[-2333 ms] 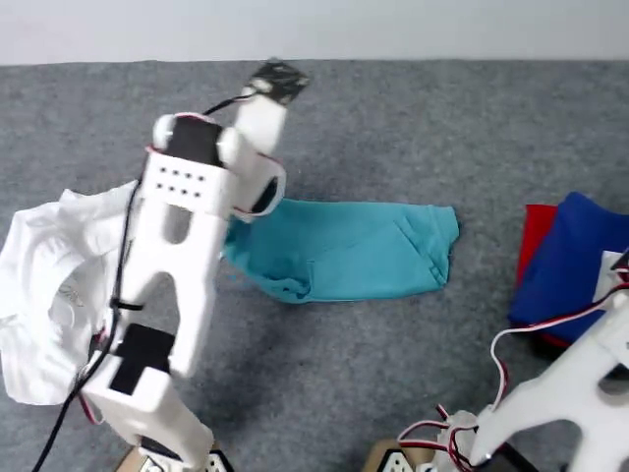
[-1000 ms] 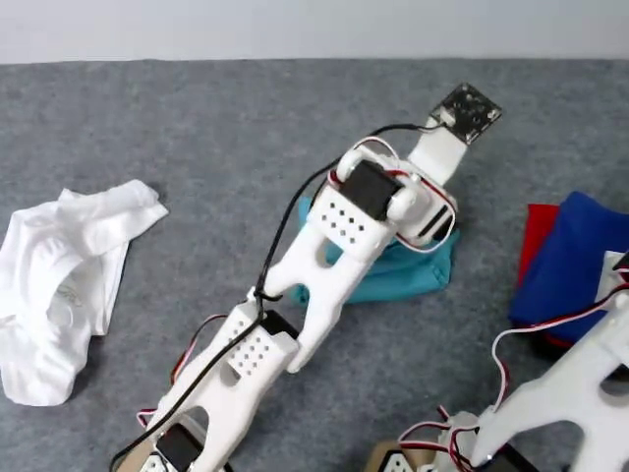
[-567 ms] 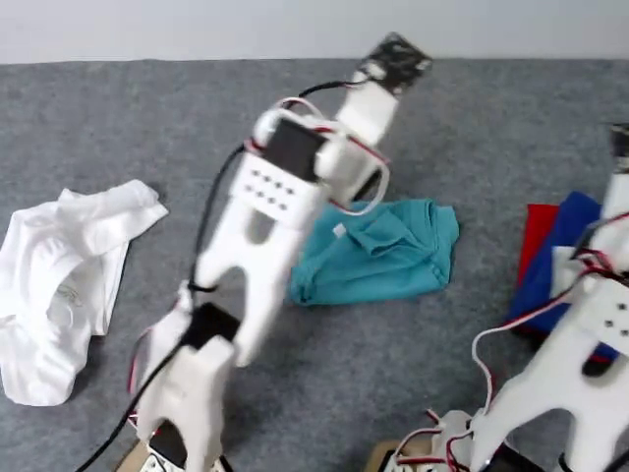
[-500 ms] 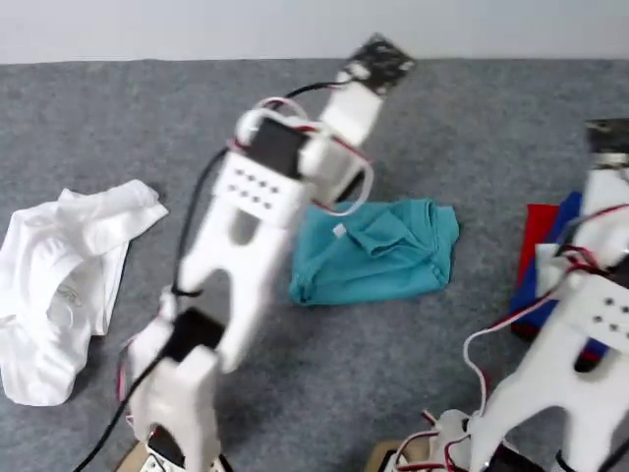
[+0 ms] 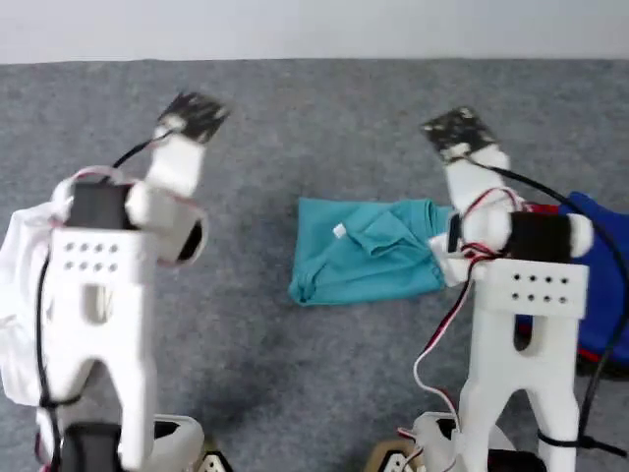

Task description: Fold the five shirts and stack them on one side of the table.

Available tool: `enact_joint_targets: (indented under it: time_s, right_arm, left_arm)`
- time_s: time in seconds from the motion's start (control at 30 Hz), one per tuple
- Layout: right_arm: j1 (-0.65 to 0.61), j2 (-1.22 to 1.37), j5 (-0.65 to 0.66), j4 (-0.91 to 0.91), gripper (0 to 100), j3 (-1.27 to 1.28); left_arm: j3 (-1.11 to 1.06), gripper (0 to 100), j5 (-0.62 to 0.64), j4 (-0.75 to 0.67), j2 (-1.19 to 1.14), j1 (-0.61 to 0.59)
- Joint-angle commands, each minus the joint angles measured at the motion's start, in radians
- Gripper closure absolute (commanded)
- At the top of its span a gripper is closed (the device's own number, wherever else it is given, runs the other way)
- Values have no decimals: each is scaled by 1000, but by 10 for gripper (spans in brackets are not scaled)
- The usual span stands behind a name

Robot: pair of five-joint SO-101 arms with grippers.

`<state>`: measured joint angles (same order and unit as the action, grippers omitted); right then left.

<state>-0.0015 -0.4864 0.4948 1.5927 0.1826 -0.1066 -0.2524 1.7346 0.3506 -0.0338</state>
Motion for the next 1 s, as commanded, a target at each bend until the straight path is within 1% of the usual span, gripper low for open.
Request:
enact_joint_targets:
  time_s: [0.0, 0.1, 0.17, 0.3, 0.5, 0.67, 0.83, 0.97]
  right_arm:
    - [-67, -16, 9, -91, 812, 11]
    - [-113, -15, 11, -232, 812, 81]
    - [-153, 5, 43, -269, 812, 110]
    - [-197, 88, 150, -246, 812, 117]
    - [-205, 200, 221, -217, 811, 110]
    - [-257, 275, 216, -168, 811, 21]
    - [-303, 390, 213, -153, 811, -71]
    - [-305, 510, 150, -166, 811, -164]
  left_arm:
    - [-108, 995, -55, 20, 146, -66]
    - [-208, 995, -106, 20, 218, -123]
    - [-280, 995, -137, 17, 258, -169]
    - [-400, 995, -158, -8, 319, -258]
    - [-513, 995, -158, -44, 417, -348]
    - [-556, 995, -160, -61, 482, -396]
    - [-575, 995, -189, -92, 506, -404]
    - [-613, 995, -192, -132, 508, -404]
